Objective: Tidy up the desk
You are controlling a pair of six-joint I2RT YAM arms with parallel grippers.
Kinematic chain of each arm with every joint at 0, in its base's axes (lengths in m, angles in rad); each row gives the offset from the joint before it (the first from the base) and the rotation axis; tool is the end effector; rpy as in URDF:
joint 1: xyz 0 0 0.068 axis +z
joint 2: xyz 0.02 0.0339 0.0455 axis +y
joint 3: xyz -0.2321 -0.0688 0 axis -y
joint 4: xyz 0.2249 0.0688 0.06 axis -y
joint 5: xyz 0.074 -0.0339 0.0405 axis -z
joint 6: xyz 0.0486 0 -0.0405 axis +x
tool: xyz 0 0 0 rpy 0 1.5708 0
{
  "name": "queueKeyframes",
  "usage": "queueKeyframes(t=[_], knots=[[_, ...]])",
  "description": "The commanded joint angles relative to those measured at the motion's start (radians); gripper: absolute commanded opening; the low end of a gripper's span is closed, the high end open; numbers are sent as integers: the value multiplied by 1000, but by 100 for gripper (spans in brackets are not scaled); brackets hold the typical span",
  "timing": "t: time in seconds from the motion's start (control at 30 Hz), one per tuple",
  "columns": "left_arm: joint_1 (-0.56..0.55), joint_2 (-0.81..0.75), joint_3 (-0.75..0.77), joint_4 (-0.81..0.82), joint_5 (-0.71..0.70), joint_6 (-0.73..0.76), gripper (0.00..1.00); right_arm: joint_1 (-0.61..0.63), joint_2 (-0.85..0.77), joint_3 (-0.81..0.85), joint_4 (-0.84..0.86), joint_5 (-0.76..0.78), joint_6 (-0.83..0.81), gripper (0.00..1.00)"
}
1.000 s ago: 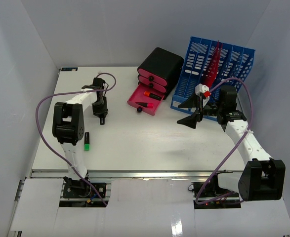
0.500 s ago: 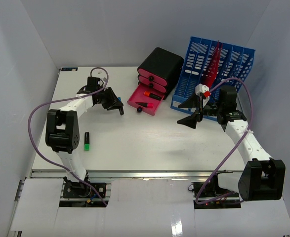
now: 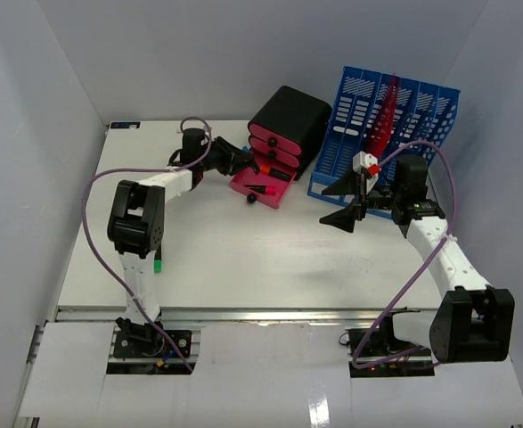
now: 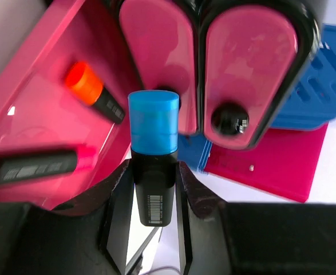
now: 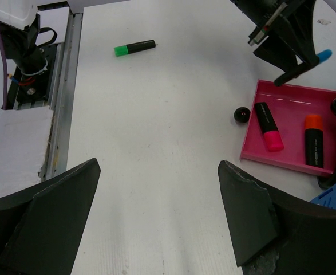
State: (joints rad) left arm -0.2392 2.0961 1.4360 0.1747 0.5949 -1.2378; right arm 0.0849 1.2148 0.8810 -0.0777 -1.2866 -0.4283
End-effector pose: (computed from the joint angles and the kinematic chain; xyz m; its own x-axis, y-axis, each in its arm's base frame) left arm 0.4326 -0.1335 0.1705 -0.7887 -0.6133 -0.0420 -0.2068 0.3291 -0.9214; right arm 0.2467 0.0678 0.2790 0.0114 -0.1159 -0.9932 -0.9846 0.1722 -0.0314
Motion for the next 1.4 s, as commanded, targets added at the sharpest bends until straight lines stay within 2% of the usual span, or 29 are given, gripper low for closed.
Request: queueKeyframes(t=[0.0,0.17,0.4,0.57,0.63,0.7,0.77,0.87,1.0,1.03,1.07,1.1,1.17,1.23,1.37], knots=[[-20,31,117,-57,-62,-16,31,-8,-10,36,-2,-19,-17,90],[-25,38,139,-117,-73,33,47,-8,-4,38,-10,-23,-21,90],[-24,18,146,-166,-60,113,62,-7,4,45,-26,-41,-29,90],[-21,-12,147,-178,-28,147,64,12,21,62,-55,-29,-39,90],[-13,-48,144,-210,-24,200,63,60,37,86,-100,14,-65,90],[-3,-135,136,-268,-38,281,63,131,69,133,-211,82,-144,90],[18,-224,107,-324,-73,407,63,279,140,192,-346,211,-232,90],[76,-453,9,-414,-180,578,64,464,262,234,-395,387,-233,92],[127,-726,-102,-499,-380,715,76,644,452,398,-487,548,-182,94],[129,-812,-148,-503,-457,734,80,679,544,461,-526,585,-173,95],[130,-943,-185,-502,-497,751,86,725,620,548,-579,645,-159,96],[130,-1008,-209,-500,-512,764,90,757,675,620,-620,669,-155,97],[130,-1119,-260,-506,-532,774,92,836,824,829,-681,713,-107,96],[130,-1215,-309,-518,-544,768,93,874,911,957,-653,768,-17,90],[130,-1384,-329,-575,-560,739,93,941,1110,1268,-617,795,172,90]])
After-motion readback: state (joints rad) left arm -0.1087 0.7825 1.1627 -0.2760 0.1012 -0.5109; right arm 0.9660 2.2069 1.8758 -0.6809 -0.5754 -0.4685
